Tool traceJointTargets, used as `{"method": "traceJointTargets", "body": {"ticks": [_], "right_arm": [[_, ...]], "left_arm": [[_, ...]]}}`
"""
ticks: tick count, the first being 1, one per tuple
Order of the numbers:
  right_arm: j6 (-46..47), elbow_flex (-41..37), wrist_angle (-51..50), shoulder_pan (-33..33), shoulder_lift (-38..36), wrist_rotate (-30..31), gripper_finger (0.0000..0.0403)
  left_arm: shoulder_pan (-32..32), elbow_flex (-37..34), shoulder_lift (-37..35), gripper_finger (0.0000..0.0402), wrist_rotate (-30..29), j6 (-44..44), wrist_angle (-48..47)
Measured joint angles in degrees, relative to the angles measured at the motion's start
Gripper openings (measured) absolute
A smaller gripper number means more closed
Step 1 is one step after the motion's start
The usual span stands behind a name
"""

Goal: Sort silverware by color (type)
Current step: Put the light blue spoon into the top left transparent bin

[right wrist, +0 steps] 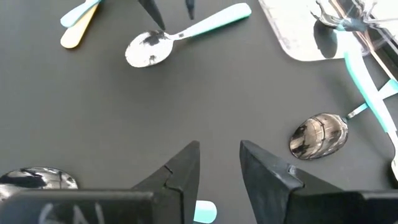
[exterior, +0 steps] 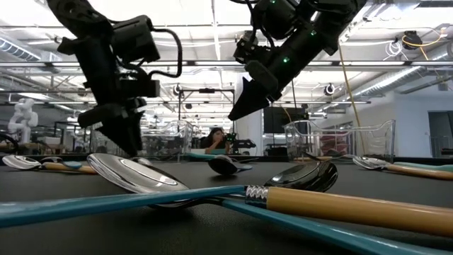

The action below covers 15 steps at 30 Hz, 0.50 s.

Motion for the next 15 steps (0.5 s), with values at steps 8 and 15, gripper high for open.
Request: {"method": "traceJointTargets", "body": {"ticks": [8,15], "right_arm": [[1.36,0.00,-0.06,0.13,0.00,-0.01,0.0110],[2.02,0.00,-1.13,1.68,0.00,-0.01,0.0110]], "left_arm": [[2.91,0.42,1.93,0.0241,4.93,14.11,4.14],[6.31,1.05,6.99,0.0242,5.09,19.85,2.85]]}}
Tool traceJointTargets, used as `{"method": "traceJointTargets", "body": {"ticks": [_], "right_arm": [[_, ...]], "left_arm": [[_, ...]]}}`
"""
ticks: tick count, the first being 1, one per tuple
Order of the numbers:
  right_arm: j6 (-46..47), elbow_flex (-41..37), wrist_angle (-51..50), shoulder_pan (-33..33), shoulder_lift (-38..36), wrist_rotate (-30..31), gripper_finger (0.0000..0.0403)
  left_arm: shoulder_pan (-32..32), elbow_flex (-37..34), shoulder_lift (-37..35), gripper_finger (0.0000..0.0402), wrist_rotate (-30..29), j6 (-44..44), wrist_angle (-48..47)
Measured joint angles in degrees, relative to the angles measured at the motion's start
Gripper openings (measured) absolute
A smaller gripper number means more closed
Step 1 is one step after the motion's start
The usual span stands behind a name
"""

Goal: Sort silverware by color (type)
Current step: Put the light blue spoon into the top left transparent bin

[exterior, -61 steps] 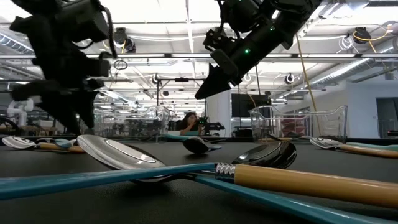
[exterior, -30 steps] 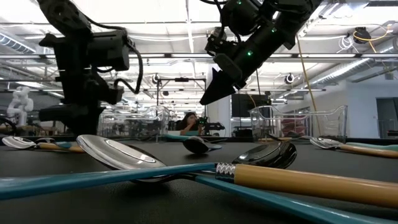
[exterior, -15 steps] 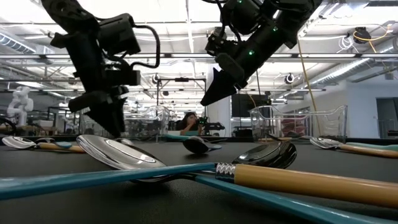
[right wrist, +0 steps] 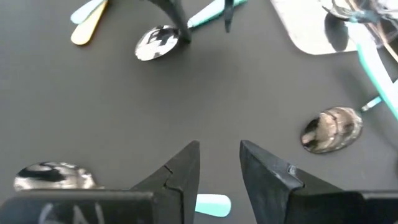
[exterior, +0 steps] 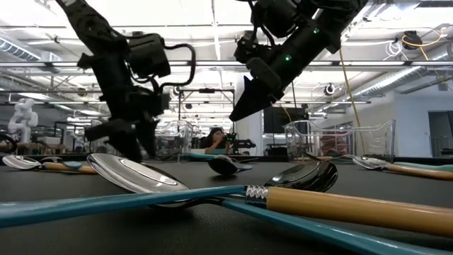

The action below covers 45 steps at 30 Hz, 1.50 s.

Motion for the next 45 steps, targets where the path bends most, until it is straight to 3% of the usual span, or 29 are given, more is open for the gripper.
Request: {"method": "traceJointTargets", "body": {"ticks": [10,14,18,25,32,36,45], "right_arm": [[0.42,0.00,-1.09,0.92,0.00,0.07,0.0110],[1.02,0.00,-1.29,0.94,-0.01,0.05,0.0110],[2.00,0.00,-2.80,1.01,-0.02,0.04,0.0110],[2.37,0.00,-3.10,2.26,-0.02,0.13,0.0110],[2.91,0.00,-3.09,4.00,-0.02,0.17,0.0110],[3.85,0.00,-3.07,4.66,-0.02,0.19,0.0109],[5.47,0.00,-2.97,6.08,-0.02,0.23,0.0109]], "left_arm": [[1.65,13.97,1.00,0.0242,0.19,-17.41,-12.90],[1.57,16.96,1.00,0.0242,3.35,-14.14,-20.96],[1.57,15.12,1.16,0.0242,8.21,-7.85,-25.75],[1.72,9.68,1.07,0.0242,8.07,1.45,-21.14],[2.10,5.97,1.43,0.0239,4.58,3.35,-14.74],[2.05,5.97,1.70,0.0200,4.85,1.88,-15.21],[2.10,5.87,1.81,0.0028,4.47,-7.52,-15.61]]}}
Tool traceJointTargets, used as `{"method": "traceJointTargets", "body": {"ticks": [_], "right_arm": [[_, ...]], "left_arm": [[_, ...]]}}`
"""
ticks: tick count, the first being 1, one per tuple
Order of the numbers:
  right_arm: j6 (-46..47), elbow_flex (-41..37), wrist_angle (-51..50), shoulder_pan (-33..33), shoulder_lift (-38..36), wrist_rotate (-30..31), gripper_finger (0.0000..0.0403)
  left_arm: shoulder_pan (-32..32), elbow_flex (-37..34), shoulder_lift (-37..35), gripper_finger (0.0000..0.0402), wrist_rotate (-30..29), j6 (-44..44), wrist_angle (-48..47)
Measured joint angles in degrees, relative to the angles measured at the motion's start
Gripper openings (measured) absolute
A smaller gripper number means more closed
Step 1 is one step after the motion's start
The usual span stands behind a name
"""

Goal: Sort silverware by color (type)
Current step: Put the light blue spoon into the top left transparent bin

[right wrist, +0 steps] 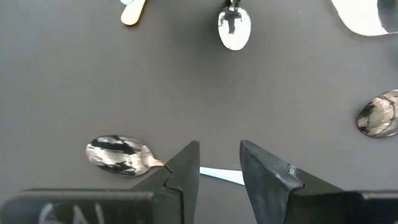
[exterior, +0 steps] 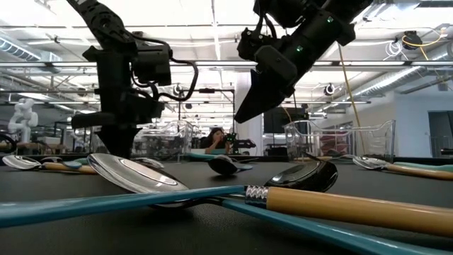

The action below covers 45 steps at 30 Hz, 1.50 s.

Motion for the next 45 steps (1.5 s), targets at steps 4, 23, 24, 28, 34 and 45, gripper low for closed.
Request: {"method": "traceJointTargets", "body": {"ticks": [4,23,24,28,34,45], "right_arm": [[1.17,0.00,0.20,1.11,0.00,3.23,0.0109],[0.65,0.02,-3.01,2.36,-4.34,10.79,0.0109],[0.72,0.02,-3.02,2.36,-4.17,10.79,0.0109],[1.84,0.02,-2.99,2.37,-4.00,10.79,0.0109],[3.62,0.02,-5.36,3.41,-4.00,10.95,0.0109],[8.02,0.02,-8.98,6.09,-4.00,15.47,0.0109]], "left_arm": [[0.06,1.52,0.10,0.0023,-0.24,-6.31,-0.45],[9.44,23.04,-6.62,0.0028,-18.51,4.48,-13.50],[10.56,23.14,-6.62,0.0028,-18.94,6.48,-13.09],[15.87,22.22,-5.73,0.0029,-18.83,10.81,-8.49],[22.73,21.04,-1.50,0.0029,-16.47,11.17,-6.26],[27.05,20.97,6.94,0.0038,-16.47,14.14,-2.58]]}}
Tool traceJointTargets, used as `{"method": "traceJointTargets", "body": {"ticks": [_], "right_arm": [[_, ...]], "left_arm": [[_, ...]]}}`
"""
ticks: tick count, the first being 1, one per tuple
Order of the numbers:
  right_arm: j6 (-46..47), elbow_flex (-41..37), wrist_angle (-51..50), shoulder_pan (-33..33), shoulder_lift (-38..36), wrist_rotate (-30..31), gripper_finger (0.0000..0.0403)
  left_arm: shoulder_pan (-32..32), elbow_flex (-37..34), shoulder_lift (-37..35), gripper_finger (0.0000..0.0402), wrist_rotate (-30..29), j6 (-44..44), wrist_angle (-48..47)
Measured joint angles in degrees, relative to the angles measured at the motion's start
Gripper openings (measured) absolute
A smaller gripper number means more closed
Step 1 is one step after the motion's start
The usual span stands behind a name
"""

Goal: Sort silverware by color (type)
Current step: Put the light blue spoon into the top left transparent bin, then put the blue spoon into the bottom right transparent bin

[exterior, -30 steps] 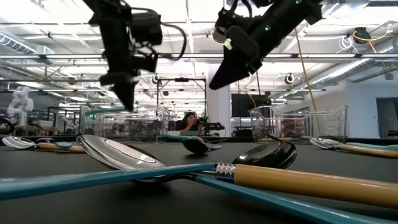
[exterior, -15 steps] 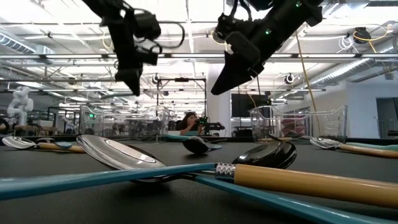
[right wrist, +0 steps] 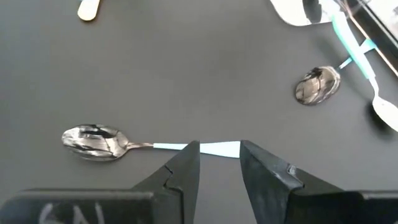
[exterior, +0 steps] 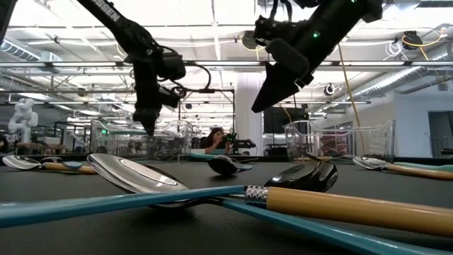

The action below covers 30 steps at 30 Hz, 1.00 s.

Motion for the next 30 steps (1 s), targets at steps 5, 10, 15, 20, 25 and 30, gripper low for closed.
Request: {"method": "traceJointTargets", "body": {"ticks": [5,10,15,20,25,30], "right_arm": [[1.37,0.00,-0.23,1.19,0.00,1.54,0.0109],[4.11,0.00,-1.06,2.79,0.00,2.85,0.0109],[6.45,0.00,-1.16,4.72,0.00,2.89,0.0109],[8.82,0.00,-1.21,6.83,-1.17,2.78,0.0109],[10.70,0.00,-1.08,8.94,-3.83,-2.61,0.0109],[13.63,0.00,1.66,10.98,-5.18,-9.69,0.0109]], "left_arm": [[-0.44,0.00,0.73,0.0083,-0.02,-0.90,0.04],[-1.53,0.00,-0.28,0.0134,-1.32,-2.47,-0.37],[-3.30,0.03,-3.30,0.0174,-8.18,-6.71,-1.72],[-6.97,0.28,-10.28,0.0179,-8.19,-14.28,-5.53],[-13.81,-0.32,-18.68,0.0179,2.90,-24.19,-7.85],[-25.27,-6.13,-25.00,0.0179,14.99,-30.12,-0.03]]}}
